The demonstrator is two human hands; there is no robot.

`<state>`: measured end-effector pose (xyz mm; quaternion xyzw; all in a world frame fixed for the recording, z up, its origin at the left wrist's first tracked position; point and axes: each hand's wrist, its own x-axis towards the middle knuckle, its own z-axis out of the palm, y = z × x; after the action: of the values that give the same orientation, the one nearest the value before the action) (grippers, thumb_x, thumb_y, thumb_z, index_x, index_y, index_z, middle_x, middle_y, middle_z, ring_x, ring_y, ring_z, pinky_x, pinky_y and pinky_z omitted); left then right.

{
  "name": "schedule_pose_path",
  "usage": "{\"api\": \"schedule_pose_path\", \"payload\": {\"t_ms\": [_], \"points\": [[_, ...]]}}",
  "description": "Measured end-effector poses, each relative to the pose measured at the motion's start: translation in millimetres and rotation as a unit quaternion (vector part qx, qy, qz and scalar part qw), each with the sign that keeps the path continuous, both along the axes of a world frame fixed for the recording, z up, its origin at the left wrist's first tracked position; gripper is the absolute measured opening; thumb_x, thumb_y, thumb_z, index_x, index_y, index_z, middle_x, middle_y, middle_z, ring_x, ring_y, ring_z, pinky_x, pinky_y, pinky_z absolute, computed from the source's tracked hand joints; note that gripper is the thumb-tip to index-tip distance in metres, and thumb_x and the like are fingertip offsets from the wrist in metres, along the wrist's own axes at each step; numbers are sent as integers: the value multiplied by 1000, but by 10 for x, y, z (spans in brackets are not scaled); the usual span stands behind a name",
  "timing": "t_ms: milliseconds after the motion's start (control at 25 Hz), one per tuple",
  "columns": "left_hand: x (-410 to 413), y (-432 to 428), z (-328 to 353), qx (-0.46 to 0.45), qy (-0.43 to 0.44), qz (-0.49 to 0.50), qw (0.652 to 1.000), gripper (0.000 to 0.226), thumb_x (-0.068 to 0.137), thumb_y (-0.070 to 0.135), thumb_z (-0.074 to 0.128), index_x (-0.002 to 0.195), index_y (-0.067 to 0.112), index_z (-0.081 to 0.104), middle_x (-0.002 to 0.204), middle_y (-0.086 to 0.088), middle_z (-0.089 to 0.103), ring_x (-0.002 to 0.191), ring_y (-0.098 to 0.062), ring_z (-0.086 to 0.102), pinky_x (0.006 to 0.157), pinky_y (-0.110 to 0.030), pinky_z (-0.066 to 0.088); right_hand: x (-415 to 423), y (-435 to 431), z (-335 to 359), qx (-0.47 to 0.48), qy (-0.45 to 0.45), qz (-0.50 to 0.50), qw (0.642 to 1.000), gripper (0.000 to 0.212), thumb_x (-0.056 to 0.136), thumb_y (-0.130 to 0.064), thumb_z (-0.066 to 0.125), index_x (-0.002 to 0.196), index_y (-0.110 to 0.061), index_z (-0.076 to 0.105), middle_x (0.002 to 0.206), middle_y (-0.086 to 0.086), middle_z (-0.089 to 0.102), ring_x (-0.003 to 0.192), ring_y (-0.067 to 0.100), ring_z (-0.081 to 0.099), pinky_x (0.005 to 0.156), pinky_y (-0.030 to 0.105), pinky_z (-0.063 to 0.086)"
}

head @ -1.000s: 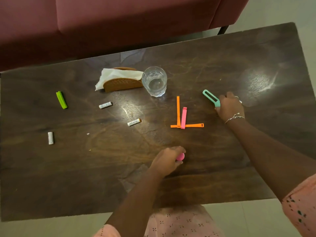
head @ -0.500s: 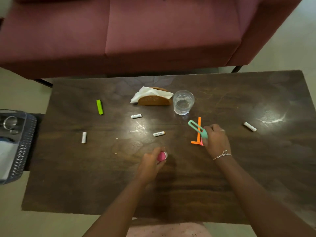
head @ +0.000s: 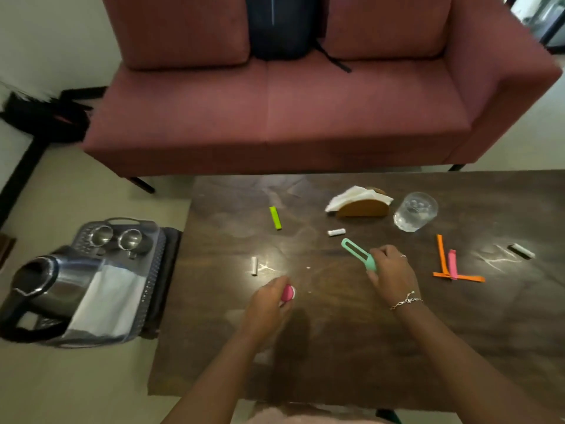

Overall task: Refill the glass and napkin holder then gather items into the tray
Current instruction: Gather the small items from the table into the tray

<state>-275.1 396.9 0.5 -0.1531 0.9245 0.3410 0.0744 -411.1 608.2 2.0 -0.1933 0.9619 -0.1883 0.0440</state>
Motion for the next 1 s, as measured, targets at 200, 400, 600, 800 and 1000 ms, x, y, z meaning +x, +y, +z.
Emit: {"api": "schedule_pose_path", "payload": {"t_ms": [200, 400, 600, 800, 1000], "points": [[498, -793, 324, -15, 34, 59, 998, 23, 84, 20, 60, 105, 11, 59, 100, -7, 65, 88, -23, 60, 66, -18, 31, 373, -812, 280, 5, 18, 57, 998, 28, 56, 5, 80, 80, 2, 67, 80, 21, 61, 64, 39, 60, 56, 42, 52], [815, -1296, 479, -32, 39, 120, 991, 21, 84, 22, 59, 104, 14, 57, 98, -3, 63, 84, -11, 53, 62, -13, 30, 519, -1476, 350, 16, 8, 126, 992, 26, 55, 3, 80, 75, -1, 64, 78, 18, 60, 61, 40, 58, 51, 42, 51], [1012, -1730, 532, -56, 21, 172, 983, 18, 83, 26, 59, 96, 15, 52, 92, -7, 65, 83, -23, 60, 69, -31, 45, 612, -2107, 424, 35, 8, 207, 978, 32, 47, 4, 81, 72, -2, 63, 73, 16, 59, 56, 39, 57, 44, 38, 50], [1092, -2500, 887, -105, 28, 168, 980, 25, 82, 27, 63, 103, 15, 57, 97, -6, 66, 89, -23, 61, 73, -32, 46, 803, -2845, 461, 41, -14, 255, 966, 29, 48, 4, 80, 69, -1, 60, 69, 17, 56, 55, 39, 56, 43, 34, 48], [1073, -3875, 1184, -164, 45, 88, 981, 33, 77, 23, 70, 107, 14, 62, 105, -5, 64, 90, -23, 60, 78, -31, 47, 1012, -3834, 329, 60, -26, 277, 959, 27, 79, -6, 59, 106, -2, 61, 103, 16, 58, 89, 39, 56, 72, 41, 49]]}}
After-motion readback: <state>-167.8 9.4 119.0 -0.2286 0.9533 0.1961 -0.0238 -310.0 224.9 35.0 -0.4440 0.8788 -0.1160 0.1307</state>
